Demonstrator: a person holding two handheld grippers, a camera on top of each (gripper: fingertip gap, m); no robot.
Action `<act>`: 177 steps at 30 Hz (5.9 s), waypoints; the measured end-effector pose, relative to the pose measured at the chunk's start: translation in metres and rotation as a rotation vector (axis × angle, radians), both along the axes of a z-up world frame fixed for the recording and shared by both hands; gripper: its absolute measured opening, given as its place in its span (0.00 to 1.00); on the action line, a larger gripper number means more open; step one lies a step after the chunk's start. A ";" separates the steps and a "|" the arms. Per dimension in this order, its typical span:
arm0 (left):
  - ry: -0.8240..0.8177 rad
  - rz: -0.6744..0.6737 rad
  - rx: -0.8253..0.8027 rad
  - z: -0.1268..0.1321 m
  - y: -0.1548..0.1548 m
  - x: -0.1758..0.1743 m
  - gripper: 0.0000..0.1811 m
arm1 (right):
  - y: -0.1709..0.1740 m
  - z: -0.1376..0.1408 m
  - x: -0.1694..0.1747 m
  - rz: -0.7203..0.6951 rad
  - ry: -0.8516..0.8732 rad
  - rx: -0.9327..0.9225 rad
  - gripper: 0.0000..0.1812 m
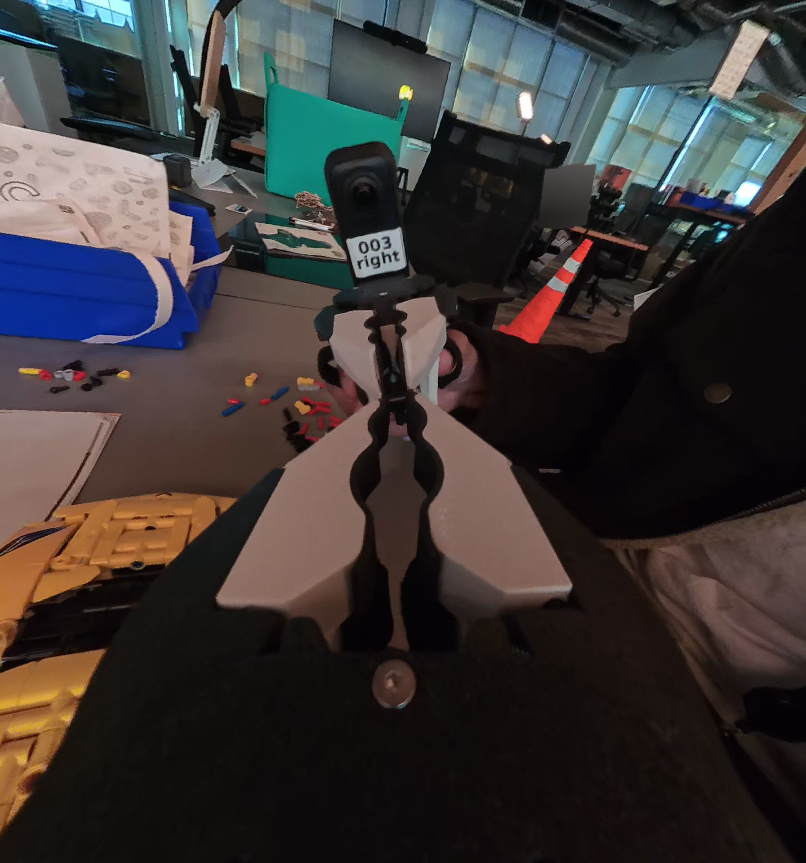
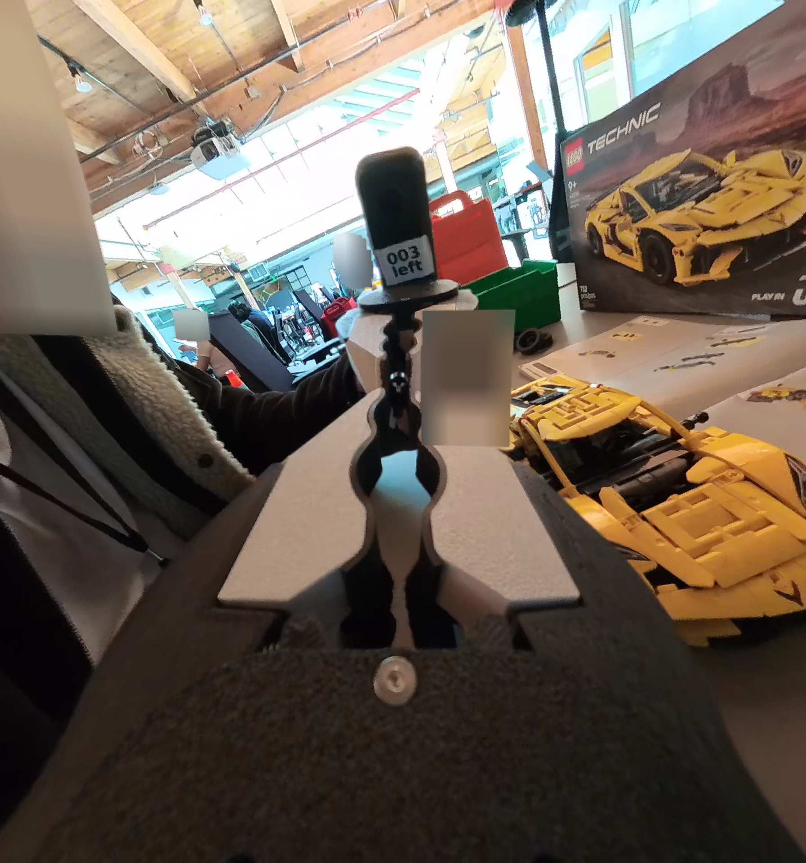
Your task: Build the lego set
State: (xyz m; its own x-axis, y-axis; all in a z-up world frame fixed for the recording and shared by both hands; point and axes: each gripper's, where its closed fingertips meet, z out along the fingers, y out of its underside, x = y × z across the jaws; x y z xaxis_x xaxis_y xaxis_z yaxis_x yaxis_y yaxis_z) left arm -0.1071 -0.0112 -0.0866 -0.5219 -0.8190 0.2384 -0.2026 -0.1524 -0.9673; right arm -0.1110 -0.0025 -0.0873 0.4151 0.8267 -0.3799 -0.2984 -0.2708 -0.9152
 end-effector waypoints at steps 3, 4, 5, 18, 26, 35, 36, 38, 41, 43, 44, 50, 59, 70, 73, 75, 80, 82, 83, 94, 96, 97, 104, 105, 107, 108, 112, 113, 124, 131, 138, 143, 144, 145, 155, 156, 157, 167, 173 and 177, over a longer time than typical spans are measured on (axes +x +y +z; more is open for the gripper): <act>0.001 -0.002 -0.027 0.001 0.008 -0.004 0.03 | 0.004 0.004 -0.001 -0.028 0.007 0.022 0.10; 0.001 0.005 -0.035 0.001 0.012 -0.005 0.03 | 0.005 0.003 0.002 -0.048 -0.003 0.027 0.11; -0.002 0.005 -0.051 0.002 0.015 -0.006 0.03 | 0.006 0.000 0.005 -0.067 -0.024 0.027 0.11; 0.098 0.049 -0.043 -0.017 0.026 -0.003 0.04 | -0.058 -0.146 -0.022 0.082 -0.915 -0.380 0.11; 0.102 0.047 -0.033 -0.017 0.023 -0.002 0.04 | -0.042 -0.156 -0.031 0.060 -0.952 -0.386 0.11; 0.087 0.093 -0.065 -0.012 0.036 -0.002 0.04 | -0.030 -0.151 -0.035 -0.001 -1.012 -0.309 0.08; 0.086 0.097 -0.066 -0.012 0.037 -0.002 0.04 | -0.031 -0.150 -0.034 -0.014 -1.025 -0.310 0.06; 0.086 0.111 -0.065 -0.012 0.039 -0.001 0.04 | -0.033 -0.153 -0.031 -0.032 -1.065 -0.332 0.07; 0.064 0.169 -0.066 -0.009 0.049 0.001 0.04 | -0.036 -0.156 -0.032 -0.069 -1.089 -0.365 0.07; 0.059 0.201 -0.077 -0.008 0.057 0.001 0.04 | -0.037 -0.160 -0.032 -0.098 -1.116 -0.382 0.08; 0.056 0.215 -0.086 -0.008 0.061 0.001 0.04 | -0.036 -0.159 -0.033 -0.106 -1.115 -0.371 0.07; 0.050 0.230 -0.109 -0.006 0.066 0.000 0.04 | -0.032 -0.159 -0.035 -0.107 -1.134 -0.352 0.06; 0.042 0.194 -0.102 -0.005 0.058 0.000 0.04 | -0.031 -0.159 -0.035 -0.119 -1.136 -0.349 0.04; -0.150 0.006 -0.262 0.036 0.030 -0.016 0.03 | 0.013 0.028 0.007 -0.209 0.119 0.027 0.03; -0.144 -0.008 -0.260 0.033 0.023 -0.012 0.04 | 0.021 0.036 0.001 -0.176 0.175 0.048 0.03; -0.136 -0.008 -0.259 0.031 0.021 -0.011 0.04 | 0.024 0.033 -0.003 -0.159 0.178 0.032 0.03; -0.137 -0.001 -0.265 0.032 0.021 -0.010 0.04 | 0.022 0.034 -0.001 -0.158 0.198 0.037 0.03; -0.142 0.006 -0.274 0.033 0.024 -0.010 0.04 | 0.021 0.033 -0.001 -0.146 0.203 0.030 0.03; -0.144 0.013 -0.275 0.033 0.025 -0.010 0.04 | 0.021 0.033 -0.002 -0.145 0.202 0.032 0.03; -0.139 0.019 -0.310 0.033 0.028 -0.008 0.04 | 0.023 0.034 -0.002 -0.176 0.207 0.057 0.03; -0.141 0.020 -0.336 0.034 0.028 -0.007 0.04 | 0.024 0.036 0.000 -0.194 0.208 0.070 0.03; -0.143 0.016 -0.357 0.036 0.028 -0.006 0.03 | 0.024 0.037 0.000 -0.197 0.211 0.077 0.03; -0.150 0.011 -0.486 0.037 0.030 -0.002 0.03 | 0.026 0.038 0.004 -0.263 0.159 0.130 0.04; -0.151 0.006 -0.509 0.038 0.030 -0.002 0.03 | 0.025 0.039 0.005 -0.264 0.158 0.135 0.04; -0.149 0.016 -0.519 0.037 0.030 0.000 0.03 | 0.025 0.038 0.006 -0.263 0.171 0.125 0.03; -0.143 0.029 -0.509 0.035 0.031 0.001 0.03 | 0.026 0.037 0.007 -0.263 0.174 0.112 0.04; -0.136 0.062 -0.480 0.032 0.032 0.003 0.03 | 0.028 0.033 0.008 -0.257 0.197 0.077 0.04; -0.133 0.064 -0.479 0.032 0.032 0.004 0.03 | 0.028 0.032 0.009 -0.253 0.201 0.068 0.04; -0.067 0.051 -0.422 0.024 0.030 0.002 0.03 | 0.027 0.024 0.006 -0.213 0.155 0.032 0.04; -0.004 0.045 -0.358 0.016 0.029 0.001 0.03 | 0.026 0.015 0.004 -0.150 0.163 -0.034 0.03; 0.017 0.077 -0.257 0.011 0.028 0.001 0.03 | 0.026 0.009 0.003 -0.118 0.182 -0.084 0.03; 0.018 0.083 -0.224 0.011 0.028 0.001 0.03 | 0.027 0.009 0.002 -0.100 0.209 -0.099 0.03; 0.019 0.080 -0.218 0.010 0.026 0.001 0.03 | 0.027 0.009 0.002 -0.093 0.211 -0.100 0.03; 0.020 0.078 -0.213 0.010 0.025 0.002 0.03 | 0.025 0.009 0.002 -0.082 0.217 -0.101 0.03; -0.010 0.105 -0.122 0.004 0.017 0.010 0.00 | 0.026 0.024 0.012 -0.129 0.142 -0.054 0.01; -0.003 0.102 -0.119 0.002 0.018 0.010 0.00 | 0.028 0.021 0.011 -0.149 0.140 -0.046 0.01; 0.006 0.095 -0.095 -0.002 0.016 0.010 0.00 | 0.029 0.019 0.010 -0.138 0.148 -0.054 0.01; 0.002 0.119 -0.144 0.000 0.021 0.013 0.07 | 0.033 0.021 0.014 -0.066 0.385 -0.150 0.01; 0.009 0.114 -0.176 -0.001 0.019 0.015 0.11 | 0.034 0.014 0.002 -0.092 0.267 -0.122 0.01; 0.006 0.096 -0.215 0.000 0.017 0.015 0.04 | 0.034 0.015 -0.001 -0.102 0.243 -0.095 0.01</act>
